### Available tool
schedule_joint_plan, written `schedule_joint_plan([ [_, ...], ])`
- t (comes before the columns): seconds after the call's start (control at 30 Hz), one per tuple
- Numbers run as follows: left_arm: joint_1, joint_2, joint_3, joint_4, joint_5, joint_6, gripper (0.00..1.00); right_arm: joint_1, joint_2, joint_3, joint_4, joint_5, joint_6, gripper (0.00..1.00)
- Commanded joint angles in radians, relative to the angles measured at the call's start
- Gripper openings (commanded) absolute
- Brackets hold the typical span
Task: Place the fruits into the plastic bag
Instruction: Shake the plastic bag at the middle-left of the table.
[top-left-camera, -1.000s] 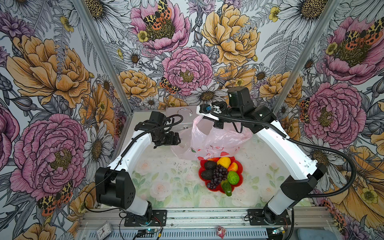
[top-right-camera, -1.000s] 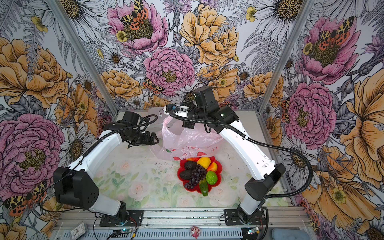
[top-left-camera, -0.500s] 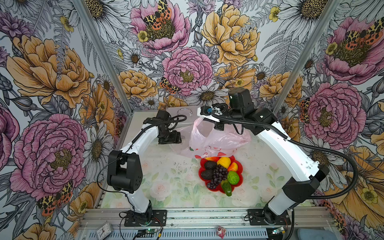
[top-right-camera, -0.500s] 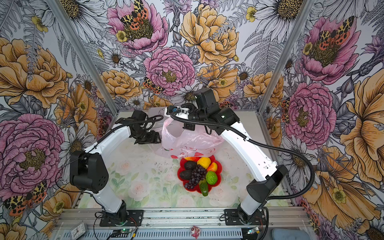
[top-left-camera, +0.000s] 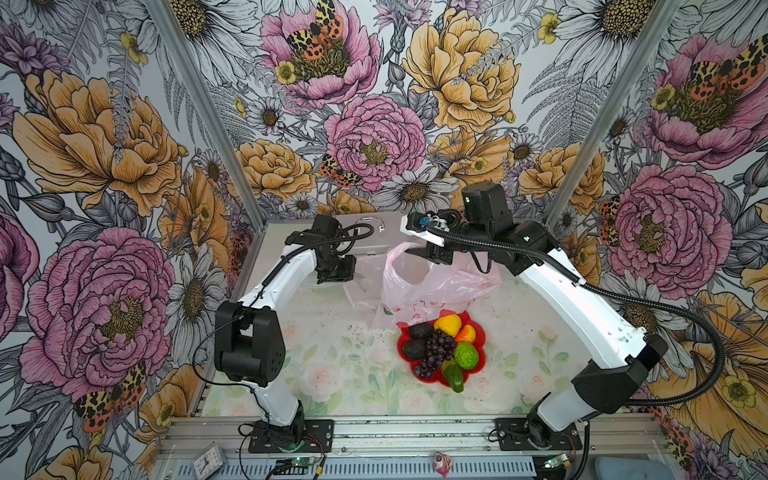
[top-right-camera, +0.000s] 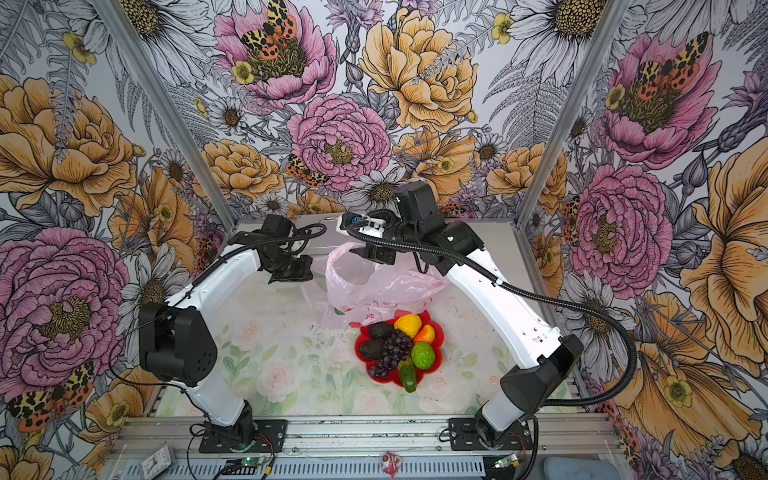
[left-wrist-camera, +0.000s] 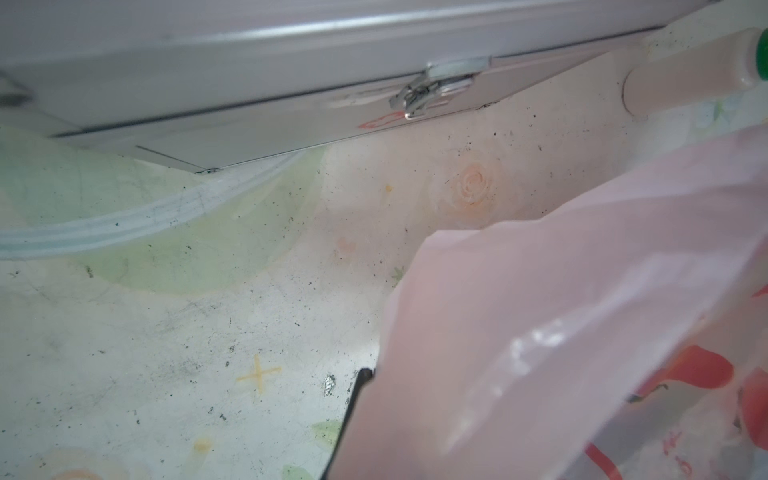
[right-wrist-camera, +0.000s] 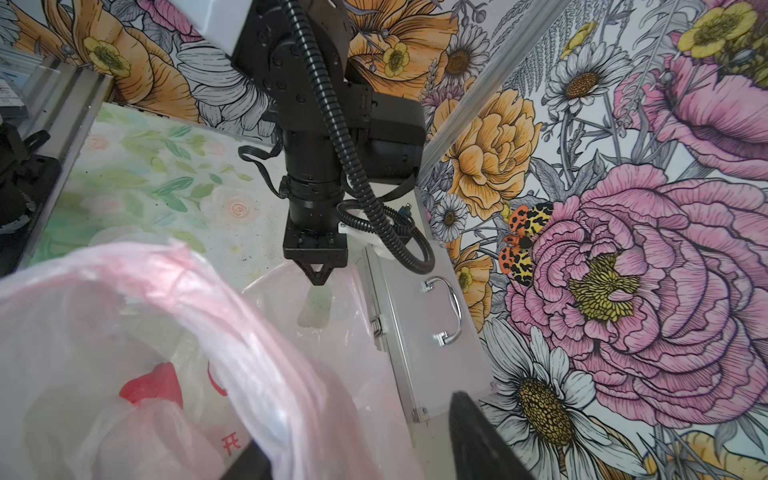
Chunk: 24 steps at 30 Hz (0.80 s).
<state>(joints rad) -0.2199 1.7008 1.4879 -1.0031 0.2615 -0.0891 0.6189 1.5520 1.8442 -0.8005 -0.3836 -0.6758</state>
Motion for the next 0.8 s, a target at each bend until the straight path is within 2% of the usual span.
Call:
schedule_joint_plan([
  [0.0,-0.007,-0.079,0.048,0.009,0.009,-0.045,0.00,-0.016,-0.108,-0.046,0.052,0.218,0.210,0.99],
  [0.07,-0.009,-0.097,0.061,0.011,0.020,-0.062,0.00,-0.029,-0.173,-0.113,0.052,0.319,0.318,1.00],
  [0.13,-0.014,-0.108,0.077,0.009,0.026,-0.078,0.00,-0.050,-0.263,-0.210,0.047,0.462,0.478,0.99],
  [0.2,-0.017,-0.111,0.091,0.010,0.026,-0.087,0.00,-0.086,-0.369,-0.304,0.043,0.545,0.679,1.00],
  [0.3,-0.019,-0.102,0.124,0.008,0.058,-0.106,0.00,-0.148,-0.492,-0.367,0.003,0.484,1.111,0.99],
  [0.4,-0.030,-0.091,0.163,0.008,0.090,-0.130,0.00,-0.152,-0.493,-0.335,-0.071,0.266,1.417,0.99],
  [0.43,-0.039,-0.086,0.179,0.008,0.099,-0.138,0.00,-0.144,-0.471,-0.318,-0.102,0.184,1.487,0.99],
  [0.5,-0.061,-0.072,0.210,0.008,0.102,-0.147,0.00,-0.085,-0.444,-0.283,-0.189,0.157,1.605,0.99],
  [0.63,-0.102,-0.047,0.249,0.009,0.102,-0.154,0.00,0.019,-0.454,-0.239,-0.396,0.313,1.768,1.00],
  [0.77,-0.129,-0.044,0.255,0.008,0.099,-0.161,0.00,0.085,-0.487,-0.290,-0.530,0.427,1.885,1.00],
])
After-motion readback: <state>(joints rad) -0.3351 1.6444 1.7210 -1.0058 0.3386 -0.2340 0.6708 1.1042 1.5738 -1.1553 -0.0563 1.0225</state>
